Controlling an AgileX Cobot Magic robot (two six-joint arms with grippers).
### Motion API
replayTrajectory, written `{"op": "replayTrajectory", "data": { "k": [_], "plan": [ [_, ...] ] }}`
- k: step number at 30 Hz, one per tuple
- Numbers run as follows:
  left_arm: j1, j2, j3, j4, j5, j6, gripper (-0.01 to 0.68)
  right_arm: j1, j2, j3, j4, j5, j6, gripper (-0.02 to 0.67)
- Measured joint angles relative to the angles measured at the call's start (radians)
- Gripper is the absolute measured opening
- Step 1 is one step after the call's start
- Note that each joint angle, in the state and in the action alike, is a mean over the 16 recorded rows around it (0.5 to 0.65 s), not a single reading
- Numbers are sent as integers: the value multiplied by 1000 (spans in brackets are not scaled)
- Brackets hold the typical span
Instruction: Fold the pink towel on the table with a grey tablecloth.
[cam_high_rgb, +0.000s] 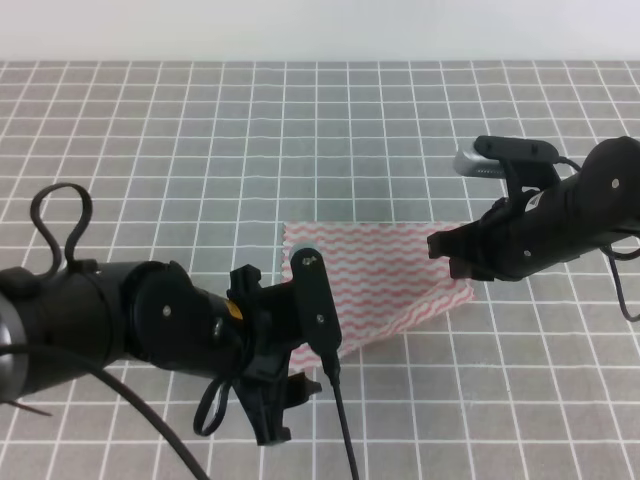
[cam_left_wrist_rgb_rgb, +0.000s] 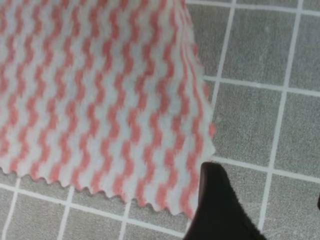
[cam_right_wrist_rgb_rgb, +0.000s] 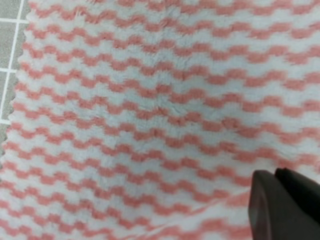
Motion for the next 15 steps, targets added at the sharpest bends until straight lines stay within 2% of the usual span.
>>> {"op": "replayTrajectory", "data": {
  "k": [15],
  "plan": [
    [0, 45, 0, -2, -27, -2, 385, -10, 0, -1, 0, -27, 0, -16]
  ]
}}
